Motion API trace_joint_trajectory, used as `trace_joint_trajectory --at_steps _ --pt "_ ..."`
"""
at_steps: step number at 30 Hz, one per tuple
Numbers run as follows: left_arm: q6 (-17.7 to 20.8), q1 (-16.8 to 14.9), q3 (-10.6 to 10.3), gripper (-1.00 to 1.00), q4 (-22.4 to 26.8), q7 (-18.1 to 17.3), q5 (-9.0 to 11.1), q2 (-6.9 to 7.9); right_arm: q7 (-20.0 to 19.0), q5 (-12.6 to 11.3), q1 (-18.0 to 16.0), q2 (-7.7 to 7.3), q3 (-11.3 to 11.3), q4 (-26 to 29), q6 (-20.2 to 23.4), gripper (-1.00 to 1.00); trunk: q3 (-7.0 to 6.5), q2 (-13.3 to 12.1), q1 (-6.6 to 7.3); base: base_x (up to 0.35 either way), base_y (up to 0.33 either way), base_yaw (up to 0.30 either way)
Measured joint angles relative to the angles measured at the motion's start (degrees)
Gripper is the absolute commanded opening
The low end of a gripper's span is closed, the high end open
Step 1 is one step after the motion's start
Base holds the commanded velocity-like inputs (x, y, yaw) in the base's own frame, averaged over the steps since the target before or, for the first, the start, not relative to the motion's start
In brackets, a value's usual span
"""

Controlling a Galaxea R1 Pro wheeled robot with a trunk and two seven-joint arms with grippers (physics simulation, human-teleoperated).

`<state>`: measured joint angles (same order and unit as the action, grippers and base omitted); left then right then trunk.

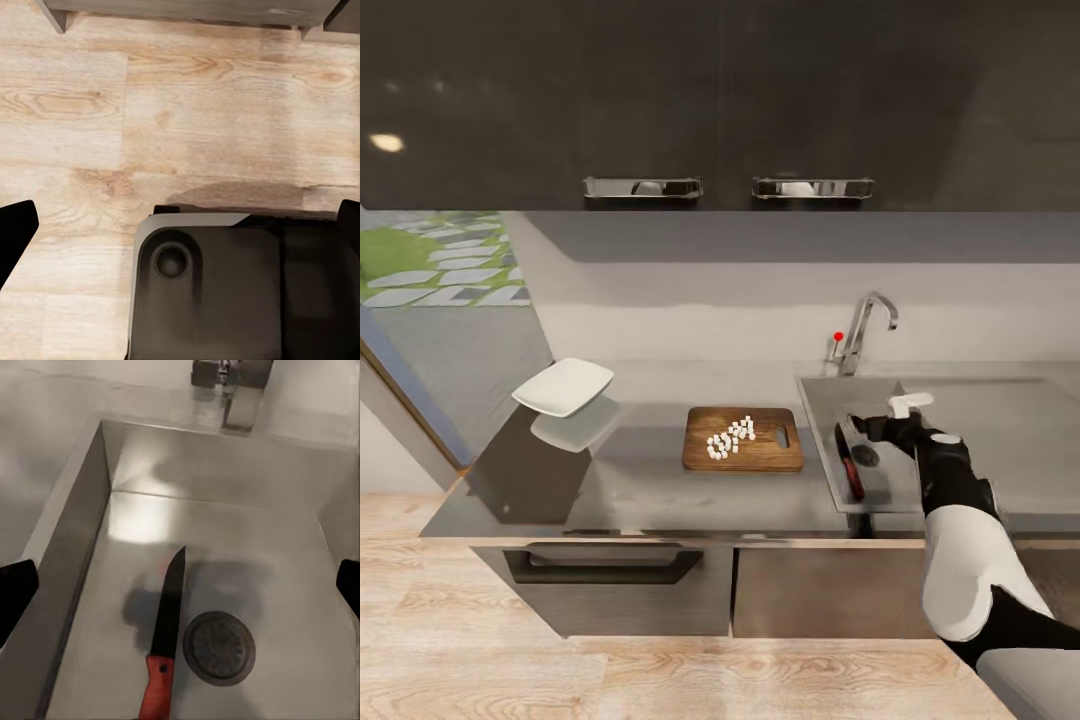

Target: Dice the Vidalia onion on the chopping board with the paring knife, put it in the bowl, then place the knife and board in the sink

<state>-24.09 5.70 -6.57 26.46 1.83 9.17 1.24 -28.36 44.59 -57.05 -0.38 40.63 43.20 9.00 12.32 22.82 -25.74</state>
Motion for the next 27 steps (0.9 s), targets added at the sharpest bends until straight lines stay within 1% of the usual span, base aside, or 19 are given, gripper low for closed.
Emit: trace_joint_trajectory --at_steps 1,2,3,4,5,6,7,9,12,18,23,27 --pt "0.00 0.00 0.01 1.00 -0.01 0.00 0.00 0.00 -0.13 0.03 1.57 2.31 -0.04 4.60 0.68 1.00 0.00 0.00 0.00 0.000 0.000 0.000" --pt "0.01 0.00 0.00 1.00 -0.01 0.00 0.00 0.00 -0.23 0.06 3.34 4.96 0.02 9.69 2.05 1.00 0.00 0.00 0.00 0.000 0.000 0.000" --pt "-0.02 0.00 -0.01 1.00 -0.01 0.00 0.00 0.00 -0.28 0.09 5.91 8.79 0.07 17.05 5.25 1.00 0.00 0.01 0.01 0.000 0.000 0.000" --pt "-0.04 0.00 -0.01 1.00 0.00 0.00 0.00 0.00 -0.31 0.15 7.33 10.25 0.11 21.19 7.67 1.00 0.00 0.00 0.00 0.000 0.000 0.000" --pt "-0.05 0.01 0.00 1.00 0.00 0.00 0.00 0.00 -0.33 0.15 8.60 10.30 0.12 24.73 10.92 1.00 0.00 0.00 0.00 0.000 0.000 0.000" --pt "-0.06 0.00 -0.01 1.00 0.00 0.00 0.00 0.00 -0.34 0.14 9.13 10.30 0.10 26.04 12.65 1.00 0.00 -0.01 0.00 0.000 0.000 0.000" --pt "-0.07 0.00 -0.01 1.00 0.01 0.00 0.00 0.00 -0.34 0.32 9.56 10.31 0.08 26.65 14.14 1.00 0.00 -0.01 0.00 0.000 0.000 0.000" --pt "-0.07 0.00 -0.02 1.00 0.01 0.00 0.01 0.00 -0.36 0.76 9.88 10.31 0.03 25.89 15.23 1.00 0.00 -0.01 0.00 0.000 0.000 0.000" --pt "-0.05 0.00 0.00 1.00 0.00 0.00 0.01 0.00 -0.35 1.25 10.00 10.31 -0.09 24.84 15.65 1.00 0.00 -0.01 0.00 0.000 0.000 0.000" --pt "0.01 0.00 0.02 1.00 -0.01 0.00 0.01 0.07 -0.45 1.41 10.03 10.31 -0.28 23.67 15.75 1.00 0.00 -0.01 0.00 0.006 0.009 0.000" --pt "0.01 0.01 0.02 1.00 0.01 0.00 0.02 0.09 -0.61 1.42 10.03 10.30 -0.32 23.49 15.74 1.00 0.00 -0.01 0.01 0.097 0.205 0.000" --pt "0.01 0.01 0.00 1.00 0.01 0.00 0.02 0.09 -1.53 1.43 10.03 10.29 -0.32 23.47 15.74 1.00 0.00 -0.01 0.01 0.116 0.260 0.000"
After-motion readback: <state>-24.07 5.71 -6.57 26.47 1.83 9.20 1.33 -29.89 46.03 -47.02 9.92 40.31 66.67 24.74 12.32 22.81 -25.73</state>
